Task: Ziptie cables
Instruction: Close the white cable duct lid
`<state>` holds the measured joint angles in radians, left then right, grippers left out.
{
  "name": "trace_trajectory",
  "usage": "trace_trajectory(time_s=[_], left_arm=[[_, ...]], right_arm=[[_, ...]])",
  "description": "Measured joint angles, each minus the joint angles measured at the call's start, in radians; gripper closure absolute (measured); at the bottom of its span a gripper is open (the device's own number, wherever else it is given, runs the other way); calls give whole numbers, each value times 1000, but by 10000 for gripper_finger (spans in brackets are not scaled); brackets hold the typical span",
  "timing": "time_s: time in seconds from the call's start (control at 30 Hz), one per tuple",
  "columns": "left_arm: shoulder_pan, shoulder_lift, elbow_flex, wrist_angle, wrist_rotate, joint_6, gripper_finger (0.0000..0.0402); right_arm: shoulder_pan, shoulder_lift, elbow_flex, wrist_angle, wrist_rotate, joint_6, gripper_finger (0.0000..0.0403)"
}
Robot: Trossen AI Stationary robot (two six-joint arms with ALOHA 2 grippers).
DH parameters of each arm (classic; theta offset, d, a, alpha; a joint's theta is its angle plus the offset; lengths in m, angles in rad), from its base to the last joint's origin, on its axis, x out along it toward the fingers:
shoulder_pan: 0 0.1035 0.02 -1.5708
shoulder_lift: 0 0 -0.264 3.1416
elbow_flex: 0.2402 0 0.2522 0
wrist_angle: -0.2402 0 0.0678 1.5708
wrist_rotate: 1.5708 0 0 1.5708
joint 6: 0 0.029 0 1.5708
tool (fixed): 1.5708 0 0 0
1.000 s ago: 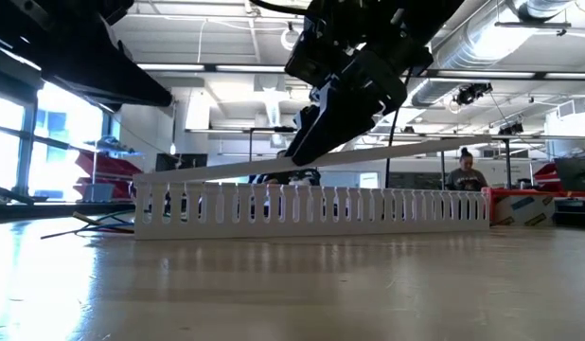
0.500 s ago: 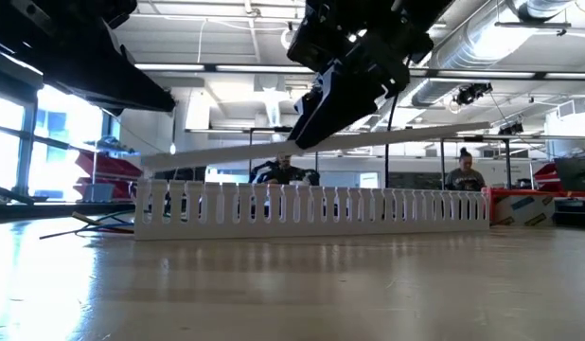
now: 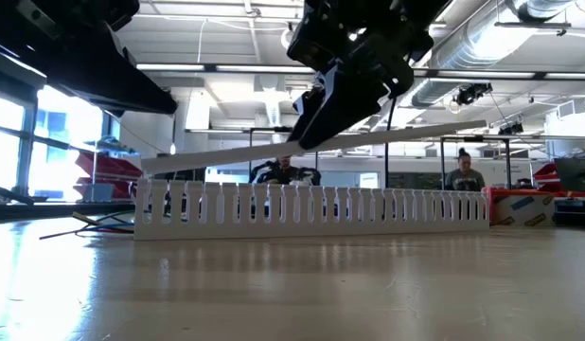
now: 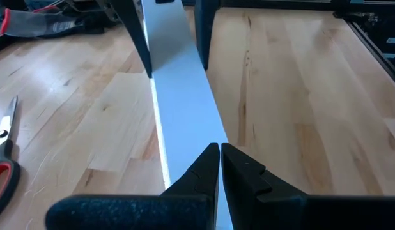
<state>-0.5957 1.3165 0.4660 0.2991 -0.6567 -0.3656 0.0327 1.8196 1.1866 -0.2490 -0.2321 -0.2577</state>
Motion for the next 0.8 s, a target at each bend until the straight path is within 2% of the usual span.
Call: trace_trajectory(time_s=[0.47, 0.8], left_arm=[[14, 71, 0, 46, 23, 0, 401], [14, 74, 0, 48, 23, 1, 402]], right_arm=[[2, 15, 1, -3, 26, -21, 184], [9, 16, 45, -2, 65, -61, 184]])
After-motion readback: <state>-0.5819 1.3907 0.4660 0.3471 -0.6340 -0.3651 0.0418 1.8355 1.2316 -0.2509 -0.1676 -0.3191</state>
